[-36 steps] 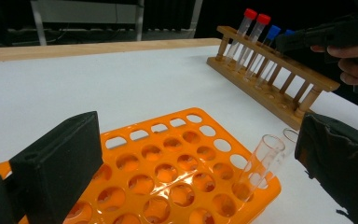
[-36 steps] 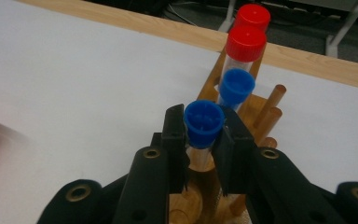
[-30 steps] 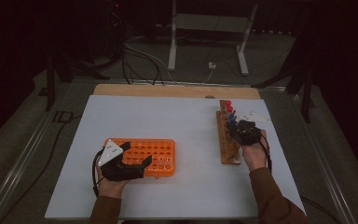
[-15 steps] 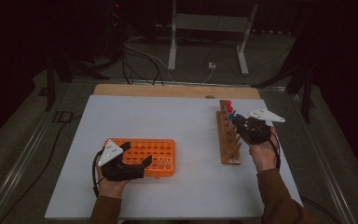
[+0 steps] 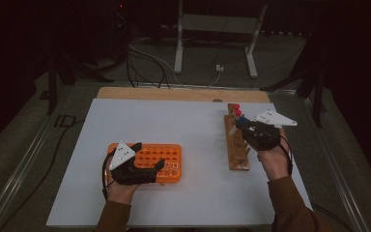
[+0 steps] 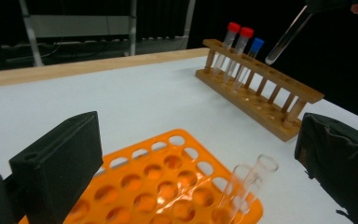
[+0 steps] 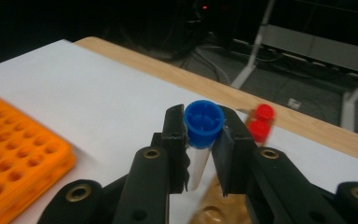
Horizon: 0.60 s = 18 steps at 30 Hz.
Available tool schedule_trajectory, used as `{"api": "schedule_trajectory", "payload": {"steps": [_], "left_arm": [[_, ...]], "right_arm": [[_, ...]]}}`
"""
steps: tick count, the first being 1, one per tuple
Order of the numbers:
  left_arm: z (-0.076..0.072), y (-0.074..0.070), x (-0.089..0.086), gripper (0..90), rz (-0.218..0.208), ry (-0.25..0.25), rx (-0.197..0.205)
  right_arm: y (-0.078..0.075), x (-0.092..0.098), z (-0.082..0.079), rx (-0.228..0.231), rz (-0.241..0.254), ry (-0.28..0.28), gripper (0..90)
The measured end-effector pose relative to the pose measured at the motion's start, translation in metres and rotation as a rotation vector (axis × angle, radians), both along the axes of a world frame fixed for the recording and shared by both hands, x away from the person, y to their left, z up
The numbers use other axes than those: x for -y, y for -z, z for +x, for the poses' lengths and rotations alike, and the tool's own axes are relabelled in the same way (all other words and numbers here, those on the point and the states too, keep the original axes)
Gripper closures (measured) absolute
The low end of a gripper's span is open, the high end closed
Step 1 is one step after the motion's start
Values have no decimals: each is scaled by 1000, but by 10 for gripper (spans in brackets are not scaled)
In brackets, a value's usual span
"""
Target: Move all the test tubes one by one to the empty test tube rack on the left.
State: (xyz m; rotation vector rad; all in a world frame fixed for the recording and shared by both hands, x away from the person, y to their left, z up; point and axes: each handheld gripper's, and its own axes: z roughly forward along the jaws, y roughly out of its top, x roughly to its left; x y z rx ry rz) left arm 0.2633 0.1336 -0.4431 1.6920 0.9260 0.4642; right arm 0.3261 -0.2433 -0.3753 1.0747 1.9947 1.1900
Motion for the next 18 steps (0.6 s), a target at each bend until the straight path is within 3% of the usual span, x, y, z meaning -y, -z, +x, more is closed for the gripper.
{"api": "schedule_trajectory", "payload": {"steps": [5,10,18], "left_arm": [[5,-6,11,16,23,14,10],[9,-12,26,18,46,37,25],[13,-16,48,33,90,89,44]], "right_arm": [[1,-20,-6,-9,-15,-69,762],[1,-38,-11,-36,33,-142,761],[4,-65,-20,-48,28,-222,760]]}}
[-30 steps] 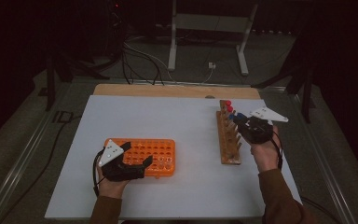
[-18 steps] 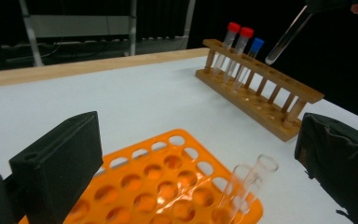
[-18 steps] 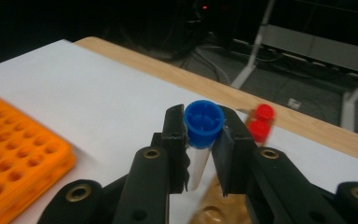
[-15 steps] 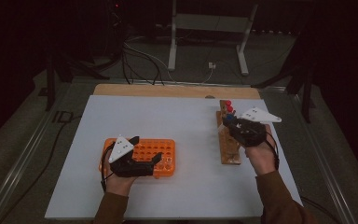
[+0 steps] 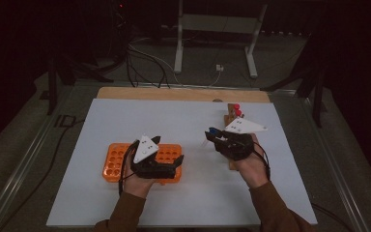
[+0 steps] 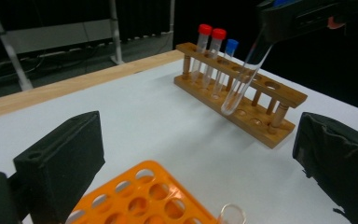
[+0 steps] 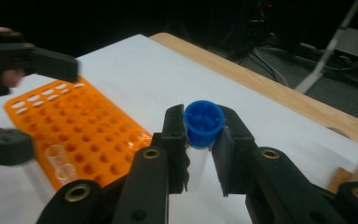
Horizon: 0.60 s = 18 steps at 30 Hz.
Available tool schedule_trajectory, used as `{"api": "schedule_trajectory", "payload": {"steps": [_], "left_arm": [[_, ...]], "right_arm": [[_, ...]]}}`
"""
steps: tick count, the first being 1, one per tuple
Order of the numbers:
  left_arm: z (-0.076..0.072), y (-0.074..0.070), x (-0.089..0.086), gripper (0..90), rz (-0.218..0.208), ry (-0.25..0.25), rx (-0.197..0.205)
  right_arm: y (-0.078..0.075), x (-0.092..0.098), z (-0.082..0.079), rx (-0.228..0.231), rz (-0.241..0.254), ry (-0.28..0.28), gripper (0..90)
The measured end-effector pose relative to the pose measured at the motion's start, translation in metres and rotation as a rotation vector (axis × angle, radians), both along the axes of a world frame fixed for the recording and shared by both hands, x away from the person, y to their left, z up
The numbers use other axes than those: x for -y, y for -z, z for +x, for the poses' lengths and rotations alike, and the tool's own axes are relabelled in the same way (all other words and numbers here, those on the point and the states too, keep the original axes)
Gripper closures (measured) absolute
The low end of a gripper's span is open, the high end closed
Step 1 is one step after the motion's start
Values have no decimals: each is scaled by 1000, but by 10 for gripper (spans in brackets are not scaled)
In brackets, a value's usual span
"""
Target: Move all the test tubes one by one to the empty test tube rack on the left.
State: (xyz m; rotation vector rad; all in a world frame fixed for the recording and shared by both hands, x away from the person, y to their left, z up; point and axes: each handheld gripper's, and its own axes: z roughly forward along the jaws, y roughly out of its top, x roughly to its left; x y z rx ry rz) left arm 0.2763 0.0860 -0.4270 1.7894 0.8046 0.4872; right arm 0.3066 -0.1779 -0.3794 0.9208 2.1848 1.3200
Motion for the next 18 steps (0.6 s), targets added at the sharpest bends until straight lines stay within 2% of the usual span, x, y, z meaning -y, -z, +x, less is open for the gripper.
{"api": "schedule_trajectory", "payload": {"steps": [7,10,13,16,18], "left_arm": [[5,0,20,87,37,76,7],[4,2,27,143,58,108,13],[0,4,31,174,78,109,19],[-3,4,32,249,89,93,26],[-4,4,30,331,84,81,31]], "right_arm": [[3,-17,-5,-32,32,-62,760],[4,-25,-7,-42,35,-89,759],[5,-32,-10,-54,39,-117,760],[5,-37,-13,-58,33,-138,759],[6,-40,-14,-62,34,-149,759]]}}
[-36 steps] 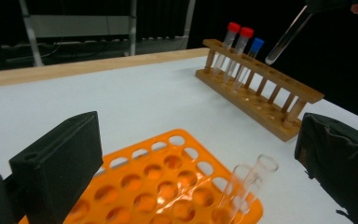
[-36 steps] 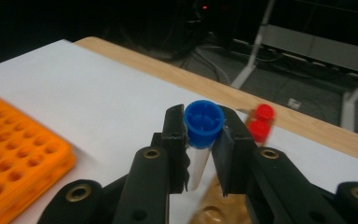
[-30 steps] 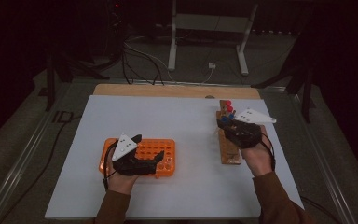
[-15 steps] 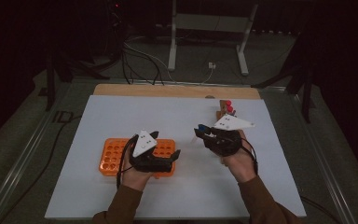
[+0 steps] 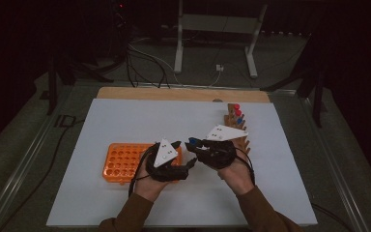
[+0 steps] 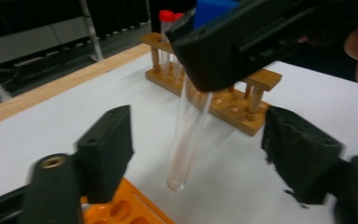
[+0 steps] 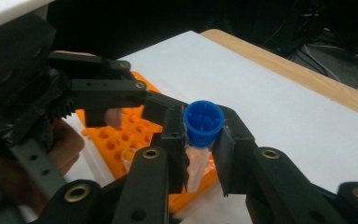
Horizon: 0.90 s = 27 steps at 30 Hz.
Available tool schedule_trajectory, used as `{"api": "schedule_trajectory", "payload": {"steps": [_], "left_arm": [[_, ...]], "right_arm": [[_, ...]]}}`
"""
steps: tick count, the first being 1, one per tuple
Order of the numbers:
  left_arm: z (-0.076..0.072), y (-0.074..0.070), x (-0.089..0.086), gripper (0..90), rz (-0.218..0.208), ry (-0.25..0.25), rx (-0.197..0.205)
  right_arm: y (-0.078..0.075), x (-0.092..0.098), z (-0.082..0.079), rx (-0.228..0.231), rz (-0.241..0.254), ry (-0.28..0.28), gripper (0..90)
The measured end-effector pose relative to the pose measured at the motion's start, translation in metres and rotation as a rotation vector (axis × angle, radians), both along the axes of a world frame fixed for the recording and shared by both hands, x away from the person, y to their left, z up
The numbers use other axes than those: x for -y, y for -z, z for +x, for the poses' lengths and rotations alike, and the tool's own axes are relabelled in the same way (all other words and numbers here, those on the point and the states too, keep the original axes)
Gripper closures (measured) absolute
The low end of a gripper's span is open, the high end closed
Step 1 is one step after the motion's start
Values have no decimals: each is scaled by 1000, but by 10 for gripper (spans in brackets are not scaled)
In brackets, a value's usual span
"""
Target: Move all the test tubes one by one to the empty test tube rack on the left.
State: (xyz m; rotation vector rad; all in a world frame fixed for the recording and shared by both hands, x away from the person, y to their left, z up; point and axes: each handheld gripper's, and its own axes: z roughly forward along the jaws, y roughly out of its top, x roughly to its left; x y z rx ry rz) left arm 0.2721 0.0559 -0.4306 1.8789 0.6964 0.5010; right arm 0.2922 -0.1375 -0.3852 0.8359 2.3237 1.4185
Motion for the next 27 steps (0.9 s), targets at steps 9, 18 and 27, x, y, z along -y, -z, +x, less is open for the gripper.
{"api": "schedule_trajectory", "payload": {"steps": [9,18,27], "left_arm": [[-4,2,-10,664,-18,18,5],[-6,1,-12,768,-2,18,44],[-5,0,-38,770,-30,-45,47]], "right_arm": [[0,-6,-7,-12,-1,-40,759],[-1,-9,-7,-6,6,-47,724],[-2,2,-11,25,31,0,223]]}}
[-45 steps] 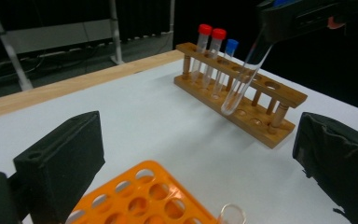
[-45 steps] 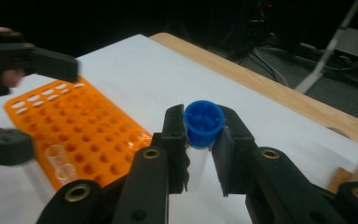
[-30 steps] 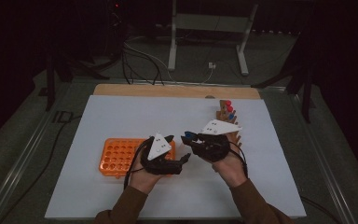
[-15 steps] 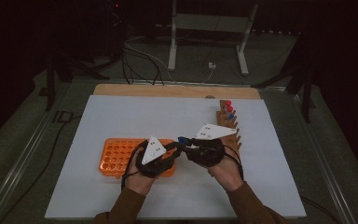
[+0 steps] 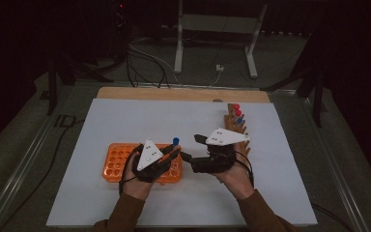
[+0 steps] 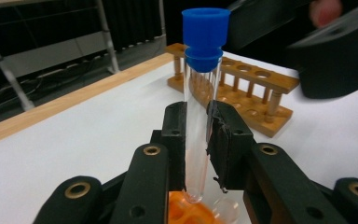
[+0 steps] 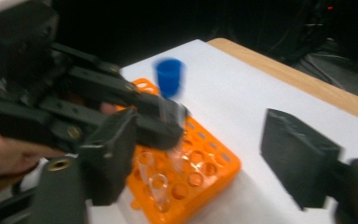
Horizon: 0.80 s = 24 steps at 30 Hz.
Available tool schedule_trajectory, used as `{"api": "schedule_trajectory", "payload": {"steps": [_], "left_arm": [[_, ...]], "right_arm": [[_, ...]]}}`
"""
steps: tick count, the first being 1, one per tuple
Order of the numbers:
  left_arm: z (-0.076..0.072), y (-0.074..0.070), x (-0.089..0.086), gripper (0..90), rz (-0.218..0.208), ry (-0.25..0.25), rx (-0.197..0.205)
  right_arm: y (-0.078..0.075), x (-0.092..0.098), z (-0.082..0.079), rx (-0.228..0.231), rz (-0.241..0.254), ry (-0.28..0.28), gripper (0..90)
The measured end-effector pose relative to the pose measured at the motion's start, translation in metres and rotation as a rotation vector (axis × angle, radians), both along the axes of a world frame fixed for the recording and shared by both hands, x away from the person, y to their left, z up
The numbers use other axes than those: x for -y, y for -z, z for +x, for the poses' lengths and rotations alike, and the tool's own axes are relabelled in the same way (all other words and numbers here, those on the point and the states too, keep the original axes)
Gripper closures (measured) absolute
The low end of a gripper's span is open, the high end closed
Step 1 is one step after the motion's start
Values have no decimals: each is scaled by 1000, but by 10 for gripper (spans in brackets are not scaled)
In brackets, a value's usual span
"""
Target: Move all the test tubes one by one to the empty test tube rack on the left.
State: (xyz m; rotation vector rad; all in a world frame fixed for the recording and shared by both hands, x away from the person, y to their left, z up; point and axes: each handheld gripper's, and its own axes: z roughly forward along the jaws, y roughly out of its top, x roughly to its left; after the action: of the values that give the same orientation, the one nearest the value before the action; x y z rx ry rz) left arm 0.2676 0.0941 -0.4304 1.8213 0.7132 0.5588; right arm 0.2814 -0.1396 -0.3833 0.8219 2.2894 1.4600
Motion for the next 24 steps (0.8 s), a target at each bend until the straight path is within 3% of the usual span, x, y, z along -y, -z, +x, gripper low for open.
{"api": "schedule_trajectory", "payload": {"steps": [7,11,18,24], "left_arm": [[-2,8,-30,770,-62,-35,-52],[-5,11,-42,770,-78,-45,-67],[-7,18,-47,769,-77,-57,-84],[-9,25,-43,769,-69,-48,-110]], "right_arm": [[9,39,-4,26,27,72,135],[16,63,-3,29,10,132,93],[29,97,-1,9,3,221,29],[36,116,2,-7,34,271,17]]}}
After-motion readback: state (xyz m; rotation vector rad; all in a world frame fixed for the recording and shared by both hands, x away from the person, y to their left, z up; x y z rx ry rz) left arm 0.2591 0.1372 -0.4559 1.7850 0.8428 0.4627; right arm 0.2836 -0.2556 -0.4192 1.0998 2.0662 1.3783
